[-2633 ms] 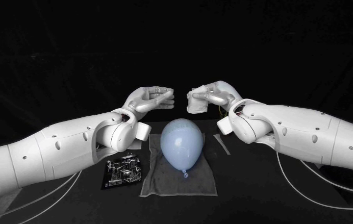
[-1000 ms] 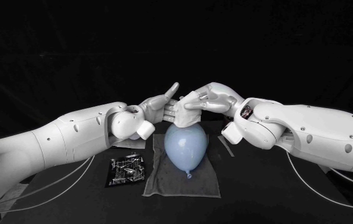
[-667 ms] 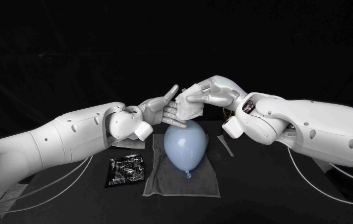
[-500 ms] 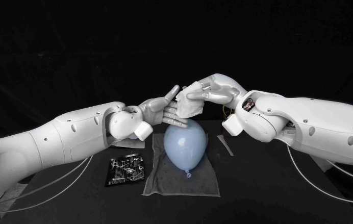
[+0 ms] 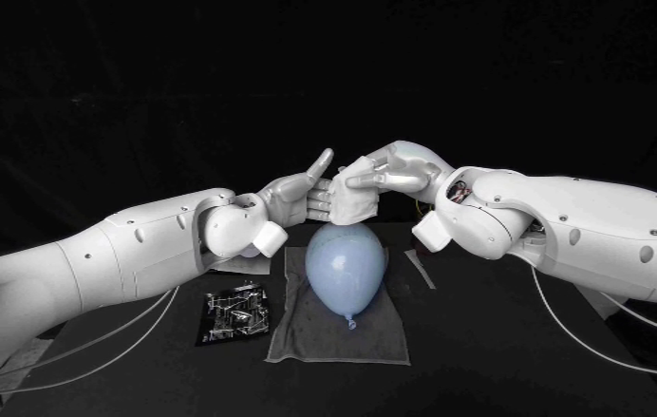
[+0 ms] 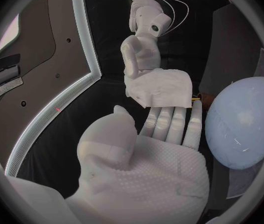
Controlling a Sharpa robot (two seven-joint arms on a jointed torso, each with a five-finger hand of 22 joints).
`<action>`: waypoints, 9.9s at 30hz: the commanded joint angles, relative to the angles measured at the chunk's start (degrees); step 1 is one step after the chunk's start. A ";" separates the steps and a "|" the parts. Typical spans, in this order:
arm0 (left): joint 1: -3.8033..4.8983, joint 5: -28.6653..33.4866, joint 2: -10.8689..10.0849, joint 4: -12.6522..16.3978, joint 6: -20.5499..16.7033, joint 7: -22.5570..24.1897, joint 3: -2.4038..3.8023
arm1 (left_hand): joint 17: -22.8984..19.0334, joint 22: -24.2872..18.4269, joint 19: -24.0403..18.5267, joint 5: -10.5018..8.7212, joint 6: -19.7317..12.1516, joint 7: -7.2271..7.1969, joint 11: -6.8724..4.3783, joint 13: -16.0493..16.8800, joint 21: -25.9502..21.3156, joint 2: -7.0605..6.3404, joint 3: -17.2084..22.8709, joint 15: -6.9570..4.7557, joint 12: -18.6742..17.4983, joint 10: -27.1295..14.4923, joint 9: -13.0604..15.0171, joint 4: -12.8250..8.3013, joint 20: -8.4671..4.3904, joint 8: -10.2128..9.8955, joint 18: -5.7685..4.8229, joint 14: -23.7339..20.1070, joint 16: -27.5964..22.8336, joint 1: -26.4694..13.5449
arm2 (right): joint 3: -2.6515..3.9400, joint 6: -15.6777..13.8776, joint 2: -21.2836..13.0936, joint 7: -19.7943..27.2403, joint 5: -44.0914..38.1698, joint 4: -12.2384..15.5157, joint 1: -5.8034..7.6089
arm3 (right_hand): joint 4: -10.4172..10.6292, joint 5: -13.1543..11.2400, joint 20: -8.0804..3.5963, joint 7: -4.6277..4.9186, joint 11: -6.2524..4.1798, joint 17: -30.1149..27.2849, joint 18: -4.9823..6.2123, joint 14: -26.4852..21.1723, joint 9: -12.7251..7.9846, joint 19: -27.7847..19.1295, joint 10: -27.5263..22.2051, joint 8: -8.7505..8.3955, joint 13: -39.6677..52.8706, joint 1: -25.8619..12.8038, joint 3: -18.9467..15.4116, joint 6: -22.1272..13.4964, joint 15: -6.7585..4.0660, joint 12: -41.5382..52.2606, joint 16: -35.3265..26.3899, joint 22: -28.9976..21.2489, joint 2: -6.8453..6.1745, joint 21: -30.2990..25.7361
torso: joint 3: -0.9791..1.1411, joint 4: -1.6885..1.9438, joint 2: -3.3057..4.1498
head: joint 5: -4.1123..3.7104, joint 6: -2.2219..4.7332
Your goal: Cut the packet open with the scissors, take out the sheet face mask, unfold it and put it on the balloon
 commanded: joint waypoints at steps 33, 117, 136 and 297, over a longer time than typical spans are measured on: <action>0.15 5.43 -0.45 0.43 2.78 5.78 0.19 | 1.59 0.78 11.39 -0.13 0.91 0.69 -0.70 0.40 0.98 -3.08 3.88 -0.86 0.18 2.13 0.19 -3.90 -0.22 -1.26 1.90 3.62 -0.22 18.51 | -0.70 1.49 -0.11 -5.20 0.63 -0.83 -0.98 | 0.73 -0.16 -0.35 -0.02 -0.45 0.50 0.34 1.03 0.42 0.85 0.91 0.62 0.08 0.18 0.06 -0.01 -0.29 0.10 0.66 0.20 -0.92 0.85 | 0.05 0.04 0.01 | -0.23 0.30; 0.21 -13.22 -0.36 0.05 -8.04 -1.82 0.17 | 9.82 0.69 14.24 -0.09 -0.03 1.96 0.12 0.75 0.64 -23.88 15.25 -0.78 3.23 -1.76 0.68 0.25 -0.20 -2.35 3.66 3.85 1.51 21.14 | -0.71 -5.79 -0.30 -6.62 -1.22 0.04 -1.61 | -0.15 -0.91 -4.36 -2.49 -3.35 5.86 -0.62 7.39 6.81 -1.19 10.14 6.11 0.19 3.10 2.36 2.47 -3.29 -0.10 2.35 10.06 2.89 15.84 | 0.07 0.01 -0.01 | -0.55 -0.29; 0.21 -16.78 -0.03 0.24 -3.43 -2.31 0.16 | 8.48 0.11 0.78 -0.07 1.24 -0.70 0.54 0.34 0.04 -25.47 18.18 0.47 2.77 -4.25 1.31 0.13 -0.51 -0.80 0.32 -1.72 -0.15 15.14 | -0.71 -5.97 -0.25 -6.45 -1.23 0.32 -1.61 | -0.20 -0.90 -4.35 -2.49 -3.34 5.96 -0.62 7.38 6.95 -1.46 10.12 6.16 0.19 3.09 2.48 2.43 -3.28 -0.11 2.28 10.32 2.88 16.18 | 0.04 0.00 0.02 | -0.61 -0.62; 1.63 -5.45 -2.24 3.55 -9.82 10.18 1.59 | 6.77 0.89 23.44 -0.05 12.84 -3.64 -4.84 0.66 4.95 -24.51 54.25 -4.39 0.41 11.73 8.54 -9.45 -3.52 2.24 6.17 13.03 -2.37 34.44 | -1.11 -9.22 -0.22 3.10 -3.38 -5.26 -5.49 | 4.75 -0.96 -0.89 -0.06 -0.83 2.52 -0.04 -2.60 6.46 -1.28 2.30 1.74 0.09 8.45 3.02 -1.14 -0.32 2.86 3.85 0.96 1.57 4.23 | 0.08 0.12 0.03 | -2.66 -1.57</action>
